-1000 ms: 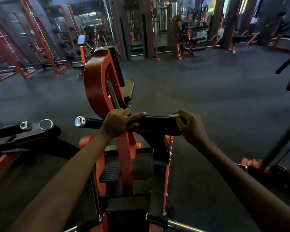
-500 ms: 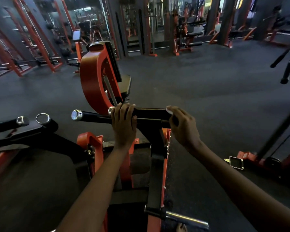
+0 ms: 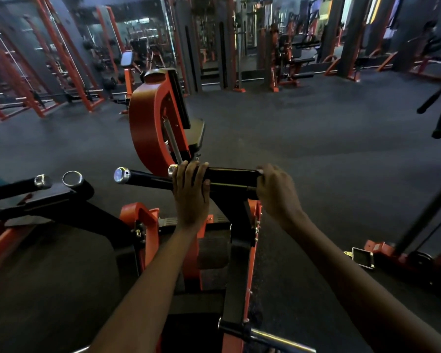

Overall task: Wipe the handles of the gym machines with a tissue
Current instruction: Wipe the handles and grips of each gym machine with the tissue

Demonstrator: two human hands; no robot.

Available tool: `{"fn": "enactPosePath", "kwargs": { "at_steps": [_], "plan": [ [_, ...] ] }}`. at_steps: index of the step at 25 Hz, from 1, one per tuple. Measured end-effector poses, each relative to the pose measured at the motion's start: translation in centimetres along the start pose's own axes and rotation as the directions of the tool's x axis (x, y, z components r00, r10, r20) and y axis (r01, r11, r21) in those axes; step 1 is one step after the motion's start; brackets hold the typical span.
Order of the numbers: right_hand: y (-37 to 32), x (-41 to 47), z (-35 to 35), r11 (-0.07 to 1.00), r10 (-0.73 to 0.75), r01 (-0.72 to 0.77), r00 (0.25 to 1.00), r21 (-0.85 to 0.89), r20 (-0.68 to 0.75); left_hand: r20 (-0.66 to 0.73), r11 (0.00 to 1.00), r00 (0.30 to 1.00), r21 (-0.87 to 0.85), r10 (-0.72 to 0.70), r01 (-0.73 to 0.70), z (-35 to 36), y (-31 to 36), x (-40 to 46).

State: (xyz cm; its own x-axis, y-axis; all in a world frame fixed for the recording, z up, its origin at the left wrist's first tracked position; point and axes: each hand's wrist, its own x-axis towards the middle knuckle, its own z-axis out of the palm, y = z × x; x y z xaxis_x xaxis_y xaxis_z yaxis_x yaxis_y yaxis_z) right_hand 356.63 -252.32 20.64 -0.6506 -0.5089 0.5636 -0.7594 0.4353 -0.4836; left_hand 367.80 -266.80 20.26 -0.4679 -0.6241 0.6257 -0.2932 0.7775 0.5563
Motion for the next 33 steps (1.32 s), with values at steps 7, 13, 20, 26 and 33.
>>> {"fn": "enactPosePath", "kwargs": {
  "at_steps": [7,13,20,26,33],
  "plan": [
    [2.0,-0.9,2.3,0.779,-0.611,0.620,0.784,-0.097,0.107,0.110,0.995,0.989,-0.002,0.098,-0.099,0.6,-2.0,-0.9],
    [1.7,-0.3,2.9,0.757,-0.637,0.640,0.768,-0.129,0.072,0.000,0.997,0.998,-0.055,0.059,-0.059,0.8,-0.9,-0.2],
    [6.4,-4.9,2.5,0.941,-0.132,0.180,0.975,0.287,-0.179,0.065,0.958,0.964,0.118,0.256,-0.263,1.8,-3.1,-0.5],
    [1.3,-3.6,4.5,0.911,0.031,0.054,0.980,0.409,-0.198,0.059,0.863,0.881,0.178,0.470,-0.473,4.5,-0.6,0.4],
    [2.6,-3.0,3.4,0.845,0.350,-0.240,0.924,0.478,-0.154,-0.076,0.830,0.834,0.180,0.546,-0.527,6.1,-1.7,0.4]
  ]
}}
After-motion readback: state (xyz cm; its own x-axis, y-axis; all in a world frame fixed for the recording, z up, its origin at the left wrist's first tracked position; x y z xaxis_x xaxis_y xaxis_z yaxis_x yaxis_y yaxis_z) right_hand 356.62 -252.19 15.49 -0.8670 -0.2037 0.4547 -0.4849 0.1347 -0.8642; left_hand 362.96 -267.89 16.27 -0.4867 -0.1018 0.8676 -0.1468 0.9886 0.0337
